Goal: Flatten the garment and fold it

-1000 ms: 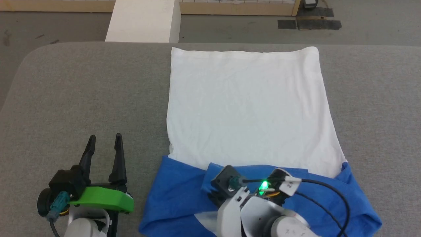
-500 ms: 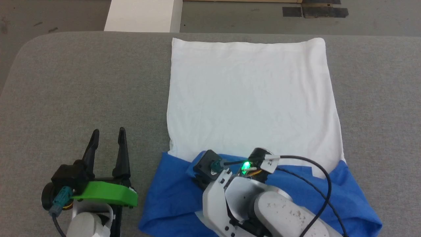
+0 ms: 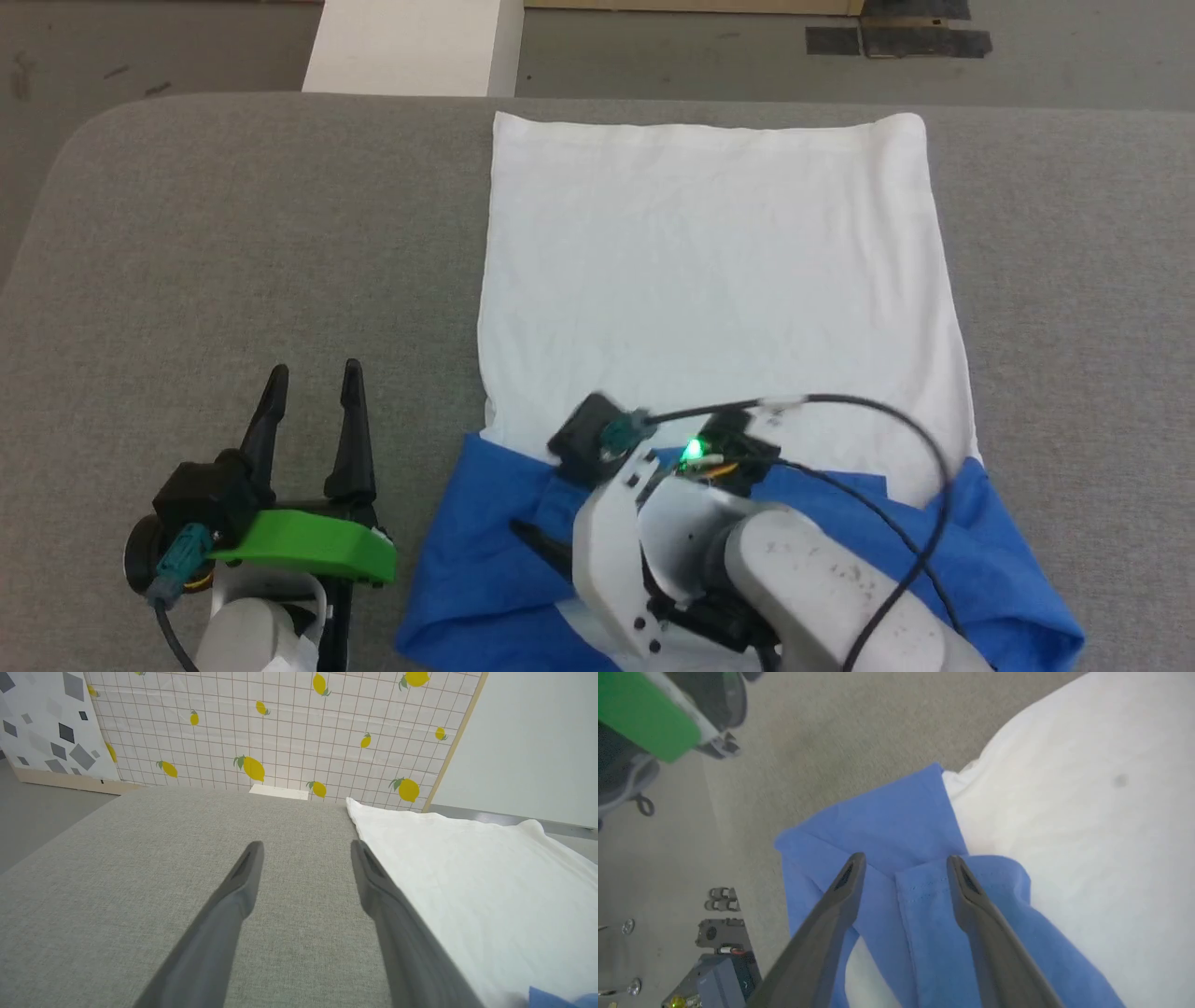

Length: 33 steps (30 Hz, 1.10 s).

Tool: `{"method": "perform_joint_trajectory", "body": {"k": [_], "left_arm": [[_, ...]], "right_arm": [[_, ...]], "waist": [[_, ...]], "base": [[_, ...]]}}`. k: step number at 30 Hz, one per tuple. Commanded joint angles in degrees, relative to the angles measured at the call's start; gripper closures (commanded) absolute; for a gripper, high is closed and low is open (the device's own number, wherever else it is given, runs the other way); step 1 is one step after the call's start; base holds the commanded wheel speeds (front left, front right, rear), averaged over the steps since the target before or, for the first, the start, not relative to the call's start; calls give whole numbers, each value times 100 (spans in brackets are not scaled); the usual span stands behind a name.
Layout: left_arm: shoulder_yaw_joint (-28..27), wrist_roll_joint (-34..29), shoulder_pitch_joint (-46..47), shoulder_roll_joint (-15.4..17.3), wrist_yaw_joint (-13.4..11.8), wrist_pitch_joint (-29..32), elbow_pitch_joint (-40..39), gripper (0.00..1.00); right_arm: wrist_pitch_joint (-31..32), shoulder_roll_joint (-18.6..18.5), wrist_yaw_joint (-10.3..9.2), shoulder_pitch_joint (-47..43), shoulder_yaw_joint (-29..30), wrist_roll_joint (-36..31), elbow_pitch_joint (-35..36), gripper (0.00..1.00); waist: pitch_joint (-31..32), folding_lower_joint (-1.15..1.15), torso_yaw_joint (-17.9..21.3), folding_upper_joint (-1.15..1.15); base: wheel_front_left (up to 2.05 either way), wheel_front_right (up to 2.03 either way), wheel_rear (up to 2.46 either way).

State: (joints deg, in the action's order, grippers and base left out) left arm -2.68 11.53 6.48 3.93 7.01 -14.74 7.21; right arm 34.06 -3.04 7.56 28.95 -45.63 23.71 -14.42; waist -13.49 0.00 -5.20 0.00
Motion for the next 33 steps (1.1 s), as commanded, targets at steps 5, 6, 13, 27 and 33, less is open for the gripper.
{"method": "perform_joint_trajectory", "body": {"k": [5, 6, 13, 27, 33], "left_arm": [[30, -127, -40, 28, 23, -26, -25, 0], [40, -129, -28, 54, 24, -26, -14, 0], [259, -92, 341, 475, 38, 256, -9, 0], [1237, 1296, 3171, 2303, 46, 2756, 443, 0], [1261, 1770, 4401, 2817, 46, 4195, 867, 0]], "right_arm": [[-804, 16, -8, -278, 809, 323, 873, 0], [-936, 16, -8, -328, 1000, 311, 1025, 0], [-1763, 16, -8, -834, 2609, -554, 2120, 0], [-2501, 16, -8, -1606, 4274, -1163, 2805, 0], [-2741, 16, -8, -1494, 4261, -939, 2840, 0]], "waist": [[143, 0, 196, 0], [153, 0, 234, 0], [17, 0, 601, 0], [-1357, 0, 1381, 0], [-2013, 0, 1742, 0]], "base": [[0, 0, 0], [0, 0, 0], [0, 0, 0], [0, 0, 0], [0, 0, 0]]}}
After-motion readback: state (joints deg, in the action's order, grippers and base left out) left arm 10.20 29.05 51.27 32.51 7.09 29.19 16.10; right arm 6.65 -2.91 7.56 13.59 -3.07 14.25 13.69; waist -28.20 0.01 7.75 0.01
